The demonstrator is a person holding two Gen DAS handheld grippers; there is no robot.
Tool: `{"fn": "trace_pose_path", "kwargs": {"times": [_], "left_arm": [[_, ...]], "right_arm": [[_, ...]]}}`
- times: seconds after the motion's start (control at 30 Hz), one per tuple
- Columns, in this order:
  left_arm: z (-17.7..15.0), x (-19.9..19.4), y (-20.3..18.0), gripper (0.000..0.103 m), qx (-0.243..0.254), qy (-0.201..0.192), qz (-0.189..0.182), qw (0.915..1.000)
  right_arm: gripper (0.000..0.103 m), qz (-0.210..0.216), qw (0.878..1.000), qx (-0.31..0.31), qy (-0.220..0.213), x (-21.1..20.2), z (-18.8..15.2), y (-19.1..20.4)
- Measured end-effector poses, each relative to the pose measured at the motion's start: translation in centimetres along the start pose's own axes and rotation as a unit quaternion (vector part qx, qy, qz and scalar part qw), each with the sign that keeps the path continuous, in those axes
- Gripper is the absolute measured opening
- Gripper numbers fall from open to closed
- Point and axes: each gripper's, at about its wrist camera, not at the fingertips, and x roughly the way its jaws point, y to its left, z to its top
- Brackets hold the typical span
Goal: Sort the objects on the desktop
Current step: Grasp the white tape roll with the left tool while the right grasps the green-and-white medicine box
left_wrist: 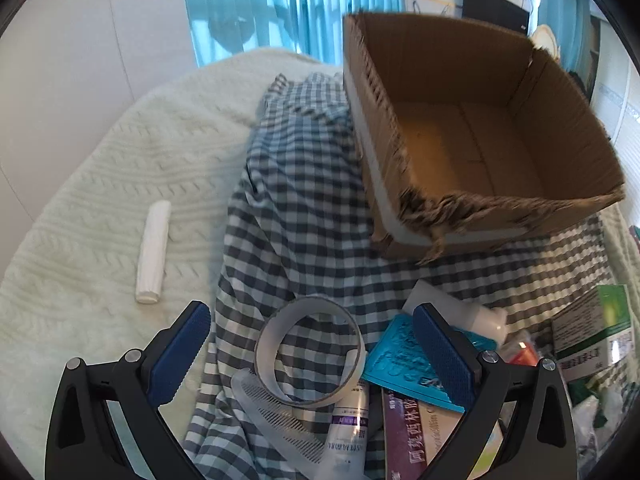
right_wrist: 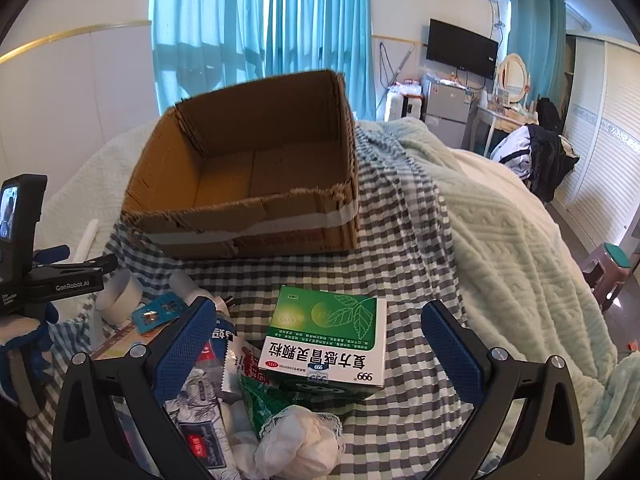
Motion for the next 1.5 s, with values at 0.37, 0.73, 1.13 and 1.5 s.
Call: {"fn": "trace_pose_path", "kwargs": {"times": [0.37,0.73,1.13,1.5], "left_arm": [[-0.7,4.7,1.1,0.103,0.048,0.068,-0.055,0.9950],[-1.8,7.8,0.3,0.093,0.071,0.118,-0.035,0.9899],[-1.4,7.1,0.7,0.085,0.075,0.101,-0.045,0.9910],[0.2,4.5,1.9,0.085,0.070,0.056,-0.057,0.9943]], "right_arm": [[0.103,0.009,0.999,-0.003,0.042,4.1,-1.1,0.5],[0.103,-0.027,0.996,0.003,0.084,7.1,-2.2,0.1],[0.103,-0.062,0.992,0.018,0.104,8.1,-2.7,-0.8],[0.103,-0.044,0.989,0.105,0.098,7.6,-2.9,-4.0]]}}
